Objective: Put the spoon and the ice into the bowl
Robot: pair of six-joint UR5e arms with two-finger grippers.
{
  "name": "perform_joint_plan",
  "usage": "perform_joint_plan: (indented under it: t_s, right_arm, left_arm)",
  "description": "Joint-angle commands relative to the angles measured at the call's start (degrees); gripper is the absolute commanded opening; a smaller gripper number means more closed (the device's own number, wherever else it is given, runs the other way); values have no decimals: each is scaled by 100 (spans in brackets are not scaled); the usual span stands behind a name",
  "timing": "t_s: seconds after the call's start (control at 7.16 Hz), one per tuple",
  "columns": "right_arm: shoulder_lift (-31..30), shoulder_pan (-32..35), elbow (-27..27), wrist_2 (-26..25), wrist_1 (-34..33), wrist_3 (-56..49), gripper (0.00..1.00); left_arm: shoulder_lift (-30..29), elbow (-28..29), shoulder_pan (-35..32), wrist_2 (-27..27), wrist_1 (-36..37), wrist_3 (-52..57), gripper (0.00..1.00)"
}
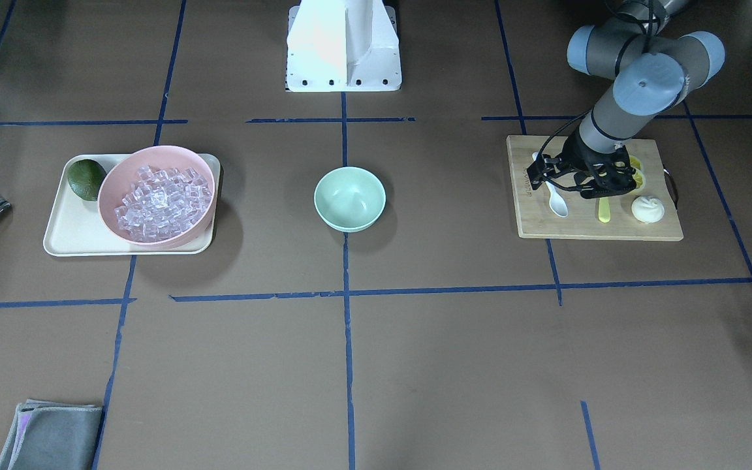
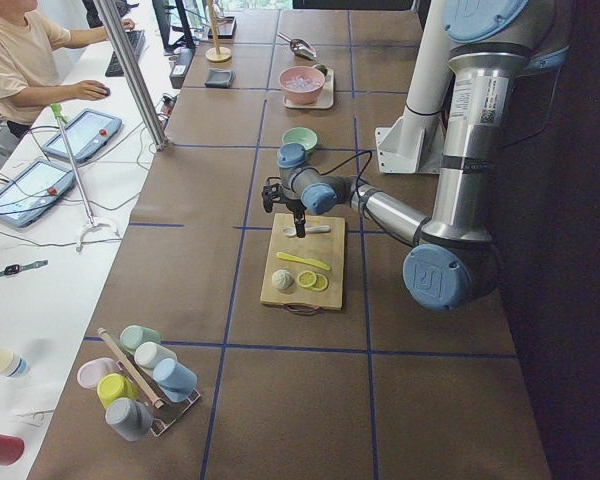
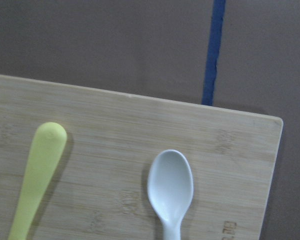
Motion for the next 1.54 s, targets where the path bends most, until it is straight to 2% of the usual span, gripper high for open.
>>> perform_joint_plan:
  t_s: [0.0,0.14,0.42,0.56,0.7,1.12,1.26,1.4]
  right_arm:
    - [-35,-30,11,4,4,22,99]
    - [-35,-48,11,4,4,5,99]
    - [-53,-56,2,4,4,48,99]
    - [-53,-56,2,4,4,57,99]
    - [-53,-56,2,4,4,57,99]
    - [-97,-83,-16,4,4,66,99]
    - [-97,-83,-16,4,4,75,99]
    - [-97,-83,-16,4,4,75,99]
  left_arm:
    - [-31,179,42,24,-3,-25,94]
    - [-48,180,59,16,-3,-42,85]
    - [-57,171,50,7,-3,-60,19]
    - [-57,92,50,-2,14,-68,4]
    - [-57,92,50,7,14,-69,0]
    - [-92,-30,50,-2,14,-86,0]
    - [-214,-205,50,-11,58,-104,0]
    - [-685,-190,59,-2,93,-521,0]
